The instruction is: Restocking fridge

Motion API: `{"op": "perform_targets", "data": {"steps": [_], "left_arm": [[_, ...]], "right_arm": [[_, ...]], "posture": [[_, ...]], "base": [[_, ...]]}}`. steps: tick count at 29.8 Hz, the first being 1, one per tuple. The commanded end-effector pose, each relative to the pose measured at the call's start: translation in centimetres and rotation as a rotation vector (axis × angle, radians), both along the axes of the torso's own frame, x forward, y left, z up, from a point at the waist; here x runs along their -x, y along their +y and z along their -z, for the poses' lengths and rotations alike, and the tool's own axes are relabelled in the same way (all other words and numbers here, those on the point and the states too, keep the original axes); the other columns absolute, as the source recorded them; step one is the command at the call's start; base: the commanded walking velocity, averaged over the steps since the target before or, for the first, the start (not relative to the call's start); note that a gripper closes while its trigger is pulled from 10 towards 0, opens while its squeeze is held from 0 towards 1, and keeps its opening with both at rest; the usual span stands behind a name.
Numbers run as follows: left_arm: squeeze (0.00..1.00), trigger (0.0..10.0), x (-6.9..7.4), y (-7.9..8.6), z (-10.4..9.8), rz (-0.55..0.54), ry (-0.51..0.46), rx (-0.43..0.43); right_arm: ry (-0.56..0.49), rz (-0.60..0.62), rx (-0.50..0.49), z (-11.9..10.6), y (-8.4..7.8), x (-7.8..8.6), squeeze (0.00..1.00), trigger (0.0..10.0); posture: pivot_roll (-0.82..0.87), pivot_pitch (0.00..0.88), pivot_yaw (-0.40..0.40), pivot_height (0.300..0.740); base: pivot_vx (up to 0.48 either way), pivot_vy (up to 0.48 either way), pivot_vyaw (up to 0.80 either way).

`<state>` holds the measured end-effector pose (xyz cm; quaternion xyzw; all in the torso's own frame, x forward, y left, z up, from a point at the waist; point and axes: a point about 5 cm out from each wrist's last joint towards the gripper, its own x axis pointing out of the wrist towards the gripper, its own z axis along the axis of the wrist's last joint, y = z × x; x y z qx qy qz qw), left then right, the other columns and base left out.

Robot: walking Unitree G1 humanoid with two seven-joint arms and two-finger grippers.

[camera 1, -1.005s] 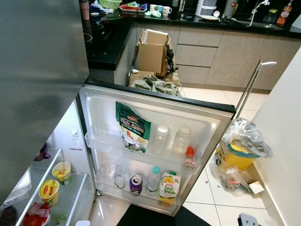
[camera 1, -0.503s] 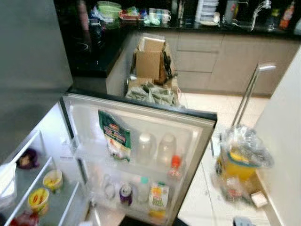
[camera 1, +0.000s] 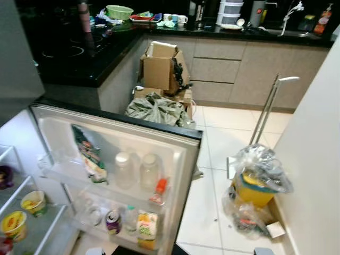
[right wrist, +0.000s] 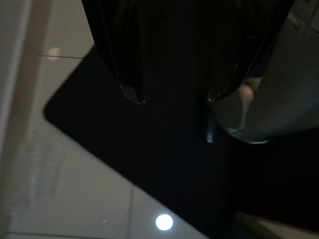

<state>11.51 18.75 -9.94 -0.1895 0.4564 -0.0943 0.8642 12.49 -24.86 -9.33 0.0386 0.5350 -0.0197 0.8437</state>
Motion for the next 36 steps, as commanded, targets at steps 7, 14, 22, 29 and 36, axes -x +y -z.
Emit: {"op": "perform_targets", "data": {"steps": [7,14,22,29,36], "left_arm": [[0.0,10.0,1.6,-1.0,0.7,-0.026,0.082,0.011],[0.0,10.0,1.2,-1.5,0.7,-0.019,0.074,0.009],[0.0,10.0,1.5,-1.8,0.8,-0.013,0.082,0.007],[0.0,10.0,2.1,-1.9,1.0,0.007,0.099,-0.007],[0.0,10.0,2.0,-2.0,1.0,0.024,0.101,-0.015]], "right_arm": [[0.008,-0.02,-0.026,0.1,-0.2,0.8,0.0,10.0],[0.013,-0.056,-0.03,0.0,-0.4,0.8,0.0,10.0],[0.008,-0.081,-0.039,-0.2,-0.6,0.6,0.0,10.0],[-0.008,-0.08,-0.042,-0.4,-0.8,0.3,0.0,10.0],[-0.022,-0.054,-0.038,-0.6,-1.3,0.2,0.0,10.0]], "posture": [[-0.08,0.0,-0.068,0.74],[-0.09,0.0,-0.078,0.74],[-0.08,0.0,-0.085,0.74],[-0.09,0.0,-0.081,0.74],[-0.09,0.0,-0.08,0.74]], "base": [[0.0,-0.379,0.45],[0.0,0.0,0.77],[0.0,0.0,0.77],[0.0,0.0,0.77],[0.0,0.0,0.77]]}}
